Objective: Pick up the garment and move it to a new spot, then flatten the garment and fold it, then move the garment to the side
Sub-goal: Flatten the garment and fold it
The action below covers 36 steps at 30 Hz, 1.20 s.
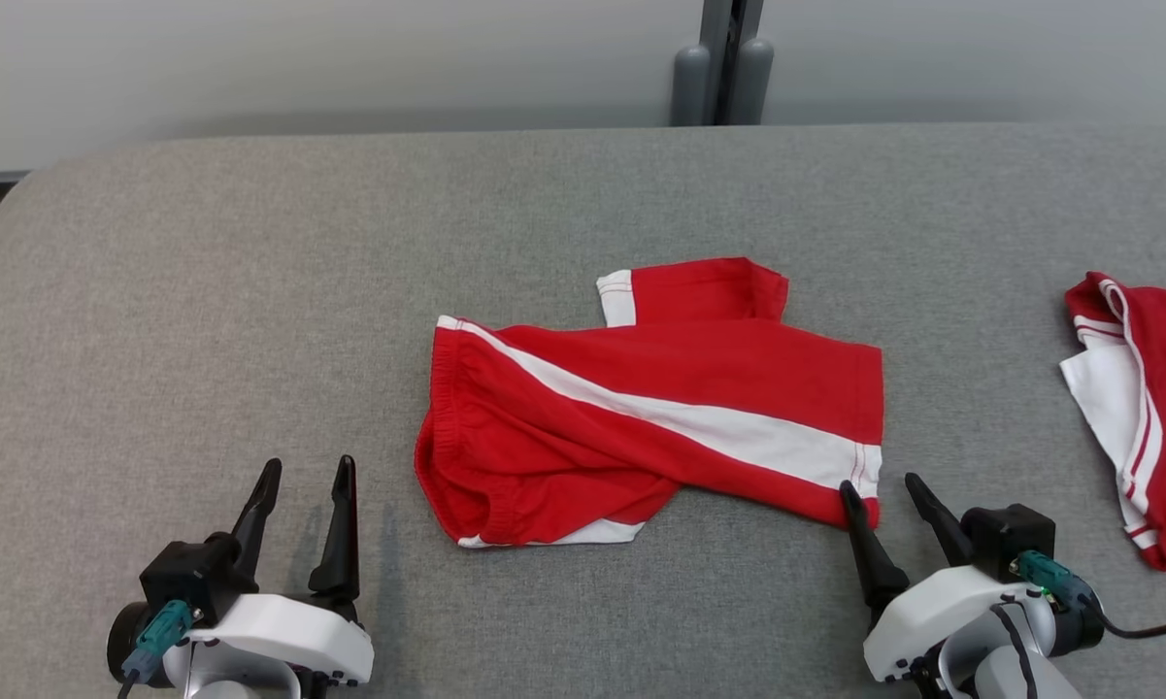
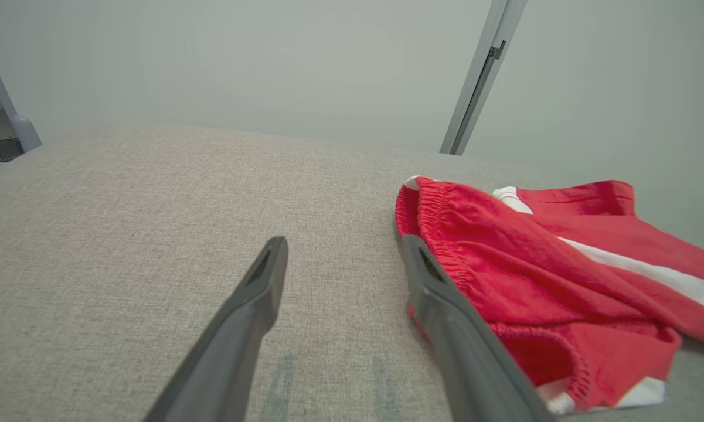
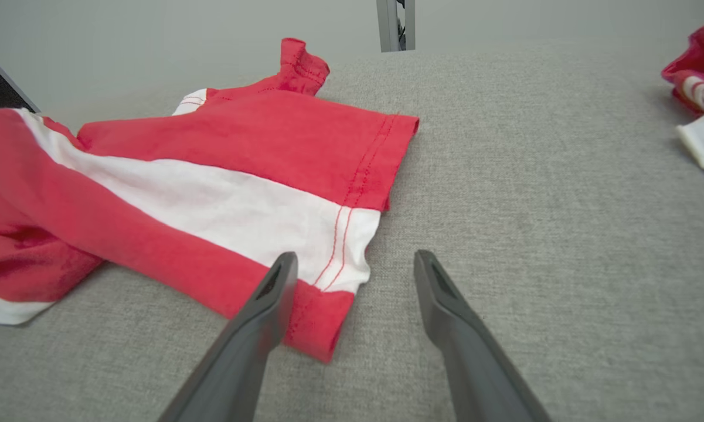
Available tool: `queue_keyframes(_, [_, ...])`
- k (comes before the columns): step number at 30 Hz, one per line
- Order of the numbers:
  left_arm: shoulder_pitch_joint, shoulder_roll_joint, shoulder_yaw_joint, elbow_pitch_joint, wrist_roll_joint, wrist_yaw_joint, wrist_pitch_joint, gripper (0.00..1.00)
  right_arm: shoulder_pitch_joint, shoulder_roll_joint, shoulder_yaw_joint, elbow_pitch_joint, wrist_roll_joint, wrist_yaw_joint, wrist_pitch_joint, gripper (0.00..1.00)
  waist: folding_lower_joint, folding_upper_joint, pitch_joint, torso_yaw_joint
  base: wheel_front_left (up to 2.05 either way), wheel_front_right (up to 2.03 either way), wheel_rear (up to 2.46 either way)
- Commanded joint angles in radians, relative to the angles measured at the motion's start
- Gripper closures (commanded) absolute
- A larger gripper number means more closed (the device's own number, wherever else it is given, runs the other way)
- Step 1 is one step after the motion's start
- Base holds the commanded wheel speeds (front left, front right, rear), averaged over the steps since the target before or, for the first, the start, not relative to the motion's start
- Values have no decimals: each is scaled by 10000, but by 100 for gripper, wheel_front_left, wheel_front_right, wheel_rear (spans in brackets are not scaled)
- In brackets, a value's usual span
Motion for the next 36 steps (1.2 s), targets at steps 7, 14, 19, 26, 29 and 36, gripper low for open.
queue_keyframes(7, [-373,39,-23,3,30,-164,4,0,-357,-58,-1,553,211,-4,3,27,0,0,350,139,0,0,0])
queue_keyframes(14, [-611,40,-72,-85,-48,-269,4,0,-371,-81,20,474,339,-5,10,100,0,0,410,30,0,0,0])
queue_keyframes(19, [-728,35,-229,-117,-201,-365,4,0,-48,-75,-196,90,-143,-5,1,100,0,0,316,-158,0,0,0])
queue_keyframes(26, [-1535,38,-1356,758,-1319,-532,4,0,756,-470,-524,-178,-1254,-5,1,100,0,0,169,-530,0,0,0])
queue_keyframes(29, [-2266,40,-2153,1412,-1906,-570,117,0,881,-503,-672,-97,-1630,-5,4,100,0,0,206,-628,0,0,0])
queue_keyframes(36, [-4199,44,-3534,2475,-3285,-219,2353,0,824,-245,-793,-175,-1880,-4,11,100,0,0,238,-679,0,0,0])
